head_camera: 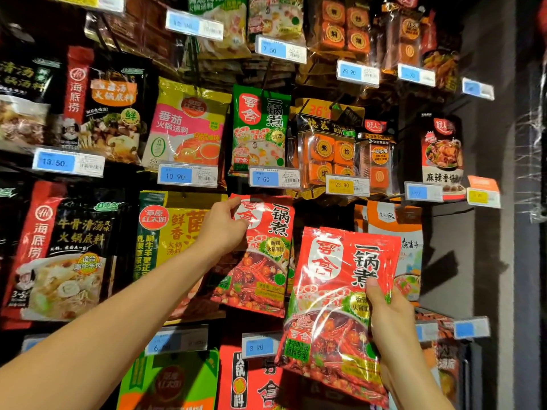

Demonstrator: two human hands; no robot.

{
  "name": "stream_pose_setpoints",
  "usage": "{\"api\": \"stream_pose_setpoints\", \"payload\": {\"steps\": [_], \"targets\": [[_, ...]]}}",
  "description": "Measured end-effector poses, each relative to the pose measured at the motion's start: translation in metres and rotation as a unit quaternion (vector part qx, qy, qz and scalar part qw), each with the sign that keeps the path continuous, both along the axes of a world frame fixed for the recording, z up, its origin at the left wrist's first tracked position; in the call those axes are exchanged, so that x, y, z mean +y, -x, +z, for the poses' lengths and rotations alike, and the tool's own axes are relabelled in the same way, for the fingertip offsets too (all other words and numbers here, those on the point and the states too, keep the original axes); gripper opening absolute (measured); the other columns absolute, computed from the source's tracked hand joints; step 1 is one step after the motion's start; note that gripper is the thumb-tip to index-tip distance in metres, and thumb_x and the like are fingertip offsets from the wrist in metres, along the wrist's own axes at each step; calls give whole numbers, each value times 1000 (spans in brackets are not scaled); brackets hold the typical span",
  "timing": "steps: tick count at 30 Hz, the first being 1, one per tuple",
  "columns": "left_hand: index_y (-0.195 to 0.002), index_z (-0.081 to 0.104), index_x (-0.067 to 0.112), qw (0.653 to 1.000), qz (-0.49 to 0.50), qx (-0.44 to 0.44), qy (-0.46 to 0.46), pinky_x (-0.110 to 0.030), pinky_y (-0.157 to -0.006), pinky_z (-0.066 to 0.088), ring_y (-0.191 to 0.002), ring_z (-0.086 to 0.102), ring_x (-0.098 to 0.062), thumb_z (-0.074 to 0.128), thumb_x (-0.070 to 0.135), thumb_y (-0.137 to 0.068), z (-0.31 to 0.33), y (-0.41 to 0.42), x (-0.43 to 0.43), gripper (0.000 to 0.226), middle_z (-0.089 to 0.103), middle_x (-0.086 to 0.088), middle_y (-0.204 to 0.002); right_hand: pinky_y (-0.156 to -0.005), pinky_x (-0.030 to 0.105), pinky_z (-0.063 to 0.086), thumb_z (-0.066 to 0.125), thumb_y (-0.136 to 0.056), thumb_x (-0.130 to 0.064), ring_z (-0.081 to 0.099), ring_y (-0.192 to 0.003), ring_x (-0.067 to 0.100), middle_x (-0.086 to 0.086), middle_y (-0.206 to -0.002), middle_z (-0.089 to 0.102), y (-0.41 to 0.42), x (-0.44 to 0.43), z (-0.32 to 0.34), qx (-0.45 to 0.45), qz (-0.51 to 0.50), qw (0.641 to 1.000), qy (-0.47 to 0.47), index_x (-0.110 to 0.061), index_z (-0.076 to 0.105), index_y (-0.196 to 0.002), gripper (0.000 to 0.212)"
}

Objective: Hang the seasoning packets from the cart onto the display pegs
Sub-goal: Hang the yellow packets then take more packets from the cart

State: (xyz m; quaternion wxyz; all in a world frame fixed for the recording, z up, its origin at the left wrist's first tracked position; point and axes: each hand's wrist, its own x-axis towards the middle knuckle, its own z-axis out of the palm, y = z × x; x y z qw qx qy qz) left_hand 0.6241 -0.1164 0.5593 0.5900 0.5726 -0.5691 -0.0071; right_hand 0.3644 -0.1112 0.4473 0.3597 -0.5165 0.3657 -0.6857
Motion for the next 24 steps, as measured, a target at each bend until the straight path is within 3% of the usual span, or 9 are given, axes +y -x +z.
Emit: {"api": "stream_pose_setpoints", "payload": {"steps": [3, 5, 8, 10, 12, 14, 17, 20, 24], "targets": [[-155, 40, 11, 999, 33, -23, -4, -37, -102, 49, -128, 58, -29, 63, 9, -99, -2, 1, -11, 61, 53, -8, -150, -107, 54, 47, 51, -106, -38, 65, -113, 25, -1, -121, 70, 0, 3, 1, -1, -10, 1000, -2, -26, 57, -128, 25], [-151, 44, 9, 987, 97, -127, 12, -43, -100, 51, -123, 61, -34, 64, 10, -98, -8, 0, -19, 57, 63, -12, -135, -106, 55, 48, 52, -106, -40, 66, -113, 25, -2, -120, 70, -1, 4, 1, -1, -21, 1000, 0, -26, 57, -128, 27], [-140, 42, 11, 930, 214, -300, -18, -44, -72, 58, -91, 69, -37, 69, 21, -91, -15, -2, -21, 56, 68, -11, -96, -103, 51, 50, 52, -106, -41, 67, -107, 21, -5, -114, 72, -3, 7, 2, 6, -23, 1000, 7, -29, 60, -121, 21], [-137, 47, 11, 894, 284, -346, -24, -41, -68, 55, -89, 69, -35, 67, 35, -93, -19, 9, -8, 53, 67, -11, -98, -100, 46, 51, 52, -106, -38, 67, -102, 17, -9, -109, 71, -5, 9, 2, 6, -20, 1000, 15, -29, 60, -119, 18], [-125, 63, 18, 930, 240, -276, 13, -40, -71, 53, -92, 68, -31, 55, 53, -98, -30, 27, 9, 45, 68, -7, -105, -103, 51, 51, 52, -105, -39, 68, -107, 20, -6, -114, 72, -8, 12, 1, 8, -21, 1000, 21, -27, 62, -122, 22], [-108, 72, 24, 996, 0, -86, 11, -40, -71, 57, -84, 70, -23, 54, 70, -90, -45, 44, 24, 53, 72, -1, -97, -105, 55, 50, 53, -104, -41, 67, -113, 23, -4, -121, 71, -14, 15, 0, 3, -18, 1000, 23, -26, 61, -128, 29], [-121, 65, 29, 959, -271, 31, -83, -35, -81, 59, -88, 74, -12, 78, 59, -80, -66, 59, 33, 52, 76, 4, -106, -101, 54, 53, 55, -104, -38, 70, -108, 23, -2, -115, 75, -21, 16, -2, -12, 12, 1000, 18, -27, 64, -122, 23], [-133, 53, 30, 964, -256, 28, -69, -39, -99, 55, -102, 73, -9, 88, 36, -78, -77, 58, 30, 66, 75, 10, -115, -100, 47, 53, 58, -103, -37, 71, -106, 17, -6, -112, 76, -27, 18, -1, -18, 51, 998, 21, -29, 64, -119, 19], [-151, 37, 33, 966, -241, 56, -78, -47, -111, 45, -122, 63, -13, 90, 64, -62, -81, 46, 27, 107, 63, 9, -138, -103, 47, 51, 58, -99, -50, 68, -111, 15, -8, -119, 73, -33, 21, 2, -10, 68, 997, 26, -28, 61, -131, 39]]}}
